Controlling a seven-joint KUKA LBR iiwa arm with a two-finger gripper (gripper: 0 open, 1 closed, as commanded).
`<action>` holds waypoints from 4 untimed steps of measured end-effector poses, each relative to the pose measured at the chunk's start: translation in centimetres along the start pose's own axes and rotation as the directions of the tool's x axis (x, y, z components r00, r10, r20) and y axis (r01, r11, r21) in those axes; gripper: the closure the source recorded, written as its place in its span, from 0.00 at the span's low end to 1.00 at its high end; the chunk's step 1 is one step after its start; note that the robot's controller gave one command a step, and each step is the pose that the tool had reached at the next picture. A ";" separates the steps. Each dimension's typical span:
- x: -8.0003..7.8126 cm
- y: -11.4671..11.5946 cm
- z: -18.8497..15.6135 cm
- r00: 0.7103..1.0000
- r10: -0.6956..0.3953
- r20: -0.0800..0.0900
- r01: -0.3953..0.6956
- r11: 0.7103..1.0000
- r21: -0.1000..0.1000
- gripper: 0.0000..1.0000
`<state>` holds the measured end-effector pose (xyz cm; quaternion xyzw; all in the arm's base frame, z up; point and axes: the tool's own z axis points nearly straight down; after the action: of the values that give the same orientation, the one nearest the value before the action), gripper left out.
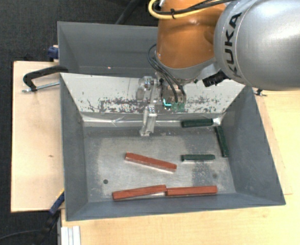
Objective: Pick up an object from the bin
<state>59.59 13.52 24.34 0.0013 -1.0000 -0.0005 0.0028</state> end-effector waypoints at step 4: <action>1.1 -8.0 12.4 0.996 -0.087 0.015 0.087 0.996 0.002 1.00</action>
Offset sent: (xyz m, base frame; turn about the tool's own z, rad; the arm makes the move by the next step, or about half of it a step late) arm -0.0073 0.0272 -0.1300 -0.0725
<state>58.42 5.51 11.90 0.0448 -0.9990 0.0002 -0.0049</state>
